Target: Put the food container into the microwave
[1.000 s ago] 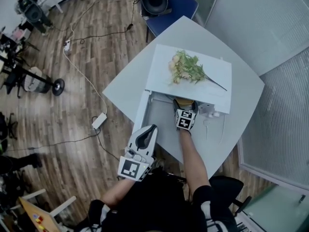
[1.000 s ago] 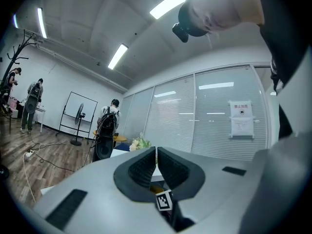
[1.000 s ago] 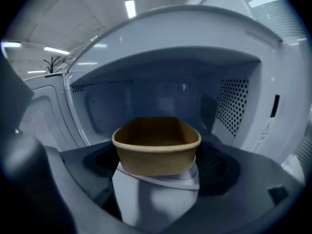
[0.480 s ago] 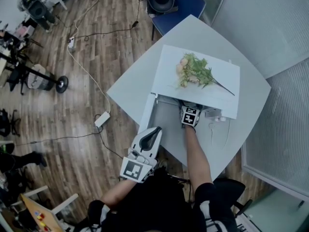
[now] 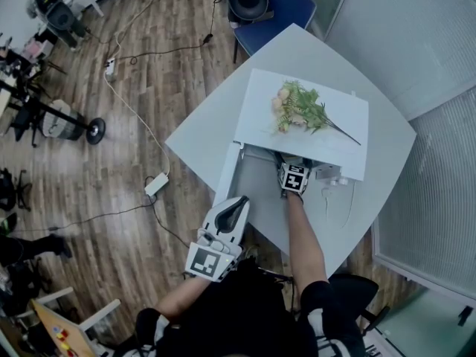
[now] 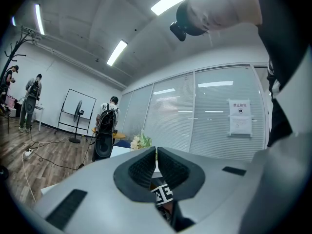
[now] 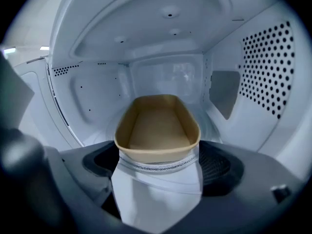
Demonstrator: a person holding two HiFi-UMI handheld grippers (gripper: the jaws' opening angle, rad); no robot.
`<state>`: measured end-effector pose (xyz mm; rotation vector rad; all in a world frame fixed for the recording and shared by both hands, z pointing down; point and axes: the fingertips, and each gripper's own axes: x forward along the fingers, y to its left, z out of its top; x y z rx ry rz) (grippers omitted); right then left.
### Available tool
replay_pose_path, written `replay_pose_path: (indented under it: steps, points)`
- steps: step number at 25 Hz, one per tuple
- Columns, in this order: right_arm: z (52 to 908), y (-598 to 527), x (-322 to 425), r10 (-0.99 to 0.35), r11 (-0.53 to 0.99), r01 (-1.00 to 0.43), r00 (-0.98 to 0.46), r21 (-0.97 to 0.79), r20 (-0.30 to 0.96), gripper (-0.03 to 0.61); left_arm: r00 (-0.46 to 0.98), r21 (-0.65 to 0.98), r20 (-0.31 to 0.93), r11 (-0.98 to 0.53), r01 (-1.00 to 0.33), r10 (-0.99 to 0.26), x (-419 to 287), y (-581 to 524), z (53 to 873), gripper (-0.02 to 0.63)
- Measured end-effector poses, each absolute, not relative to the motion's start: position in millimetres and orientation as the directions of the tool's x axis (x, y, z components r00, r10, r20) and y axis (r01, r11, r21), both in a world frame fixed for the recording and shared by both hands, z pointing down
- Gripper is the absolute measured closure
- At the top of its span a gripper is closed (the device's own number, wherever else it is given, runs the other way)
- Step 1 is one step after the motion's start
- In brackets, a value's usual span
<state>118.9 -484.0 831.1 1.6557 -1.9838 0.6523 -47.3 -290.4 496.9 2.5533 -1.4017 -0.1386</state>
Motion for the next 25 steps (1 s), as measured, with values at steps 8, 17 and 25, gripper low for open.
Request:
replay_pose_path:
  steps: [8,17,25]
  points:
    - [759.9,-407.3,111.7,-0.789,0.182,-0.981,-0.189,-0.072,0.585,0.081,0.546,0.238,0.002,-0.530,-0.814,-0.838,-46.3,-266.9,487.3,0.583]
    - [591.6,-275.8,117.0,-0.903,0.201,-0.972,-0.231,-0.119,0.362,0.380,0.521,0.210,-0.034,-0.516,-0.831,-0.853,-53.9,-233.4,477.5,0.583]
    - [525.8,-198.9,123.9,-0.940,0.214,-0.968,-0.240,-0.127,0.241,0.555,0.497,0.191,-0.033,-0.494,-0.848,-0.867,-54.7,-198.4,477.6,0.583]
